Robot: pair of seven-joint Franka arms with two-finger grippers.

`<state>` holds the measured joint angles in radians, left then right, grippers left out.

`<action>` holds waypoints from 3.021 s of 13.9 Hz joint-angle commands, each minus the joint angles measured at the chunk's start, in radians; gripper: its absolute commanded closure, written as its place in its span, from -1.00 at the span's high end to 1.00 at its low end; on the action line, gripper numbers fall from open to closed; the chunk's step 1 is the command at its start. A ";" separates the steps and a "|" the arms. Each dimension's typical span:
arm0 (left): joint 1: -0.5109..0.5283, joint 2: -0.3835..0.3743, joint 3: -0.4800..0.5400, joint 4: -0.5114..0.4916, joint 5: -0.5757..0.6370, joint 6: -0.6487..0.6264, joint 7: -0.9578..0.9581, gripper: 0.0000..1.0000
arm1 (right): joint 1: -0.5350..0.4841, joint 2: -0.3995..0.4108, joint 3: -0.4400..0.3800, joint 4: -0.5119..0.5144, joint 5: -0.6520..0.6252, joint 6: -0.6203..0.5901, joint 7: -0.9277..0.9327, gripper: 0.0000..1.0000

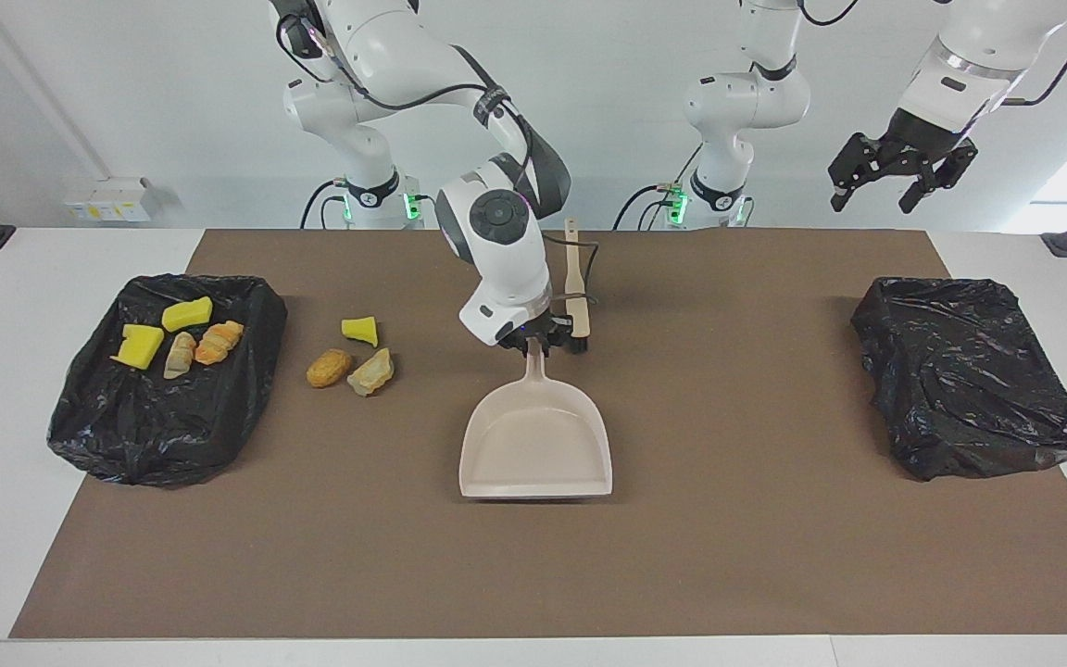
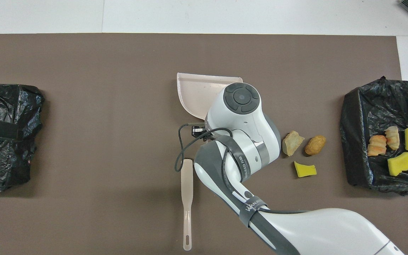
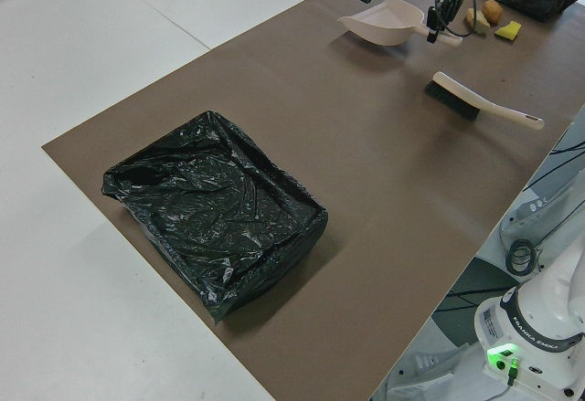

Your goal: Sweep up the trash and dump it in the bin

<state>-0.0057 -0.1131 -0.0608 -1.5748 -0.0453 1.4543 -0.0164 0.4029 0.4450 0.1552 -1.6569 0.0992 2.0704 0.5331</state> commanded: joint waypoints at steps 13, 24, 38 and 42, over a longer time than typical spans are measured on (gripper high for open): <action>0.010 0.001 -0.007 0.009 0.013 0.008 0.003 1.00 | 0.043 -0.047 -0.002 0.013 -0.030 -0.049 0.051 1.00; 0.009 0.000 -0.007 0.009 0.015 -0.011 0.004 1.00 | 0.229 -0.348 -0.002 -0.369 -0.026 0.068 0.337 1.00; -0.003 -0.006 -0.008 -0.010 0.010 0.006 -0.005 1.00 | 0.364 -0.371 0.003 -0.534 0.033 0.145 0.390 0.63; -0.023 0.013 -0.016 -0.022 0.008 0.104 0.013 1.00 | 0.372 -0.358 0.003 -0.535 0.063 0.155 0.380 0.46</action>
<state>-0.0094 -0.1015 -0.0787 -1.5802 -0.0454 1.5032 -0.0145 0.7704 0.0885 0.1583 -2.1730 0.1244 2.1853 0.9154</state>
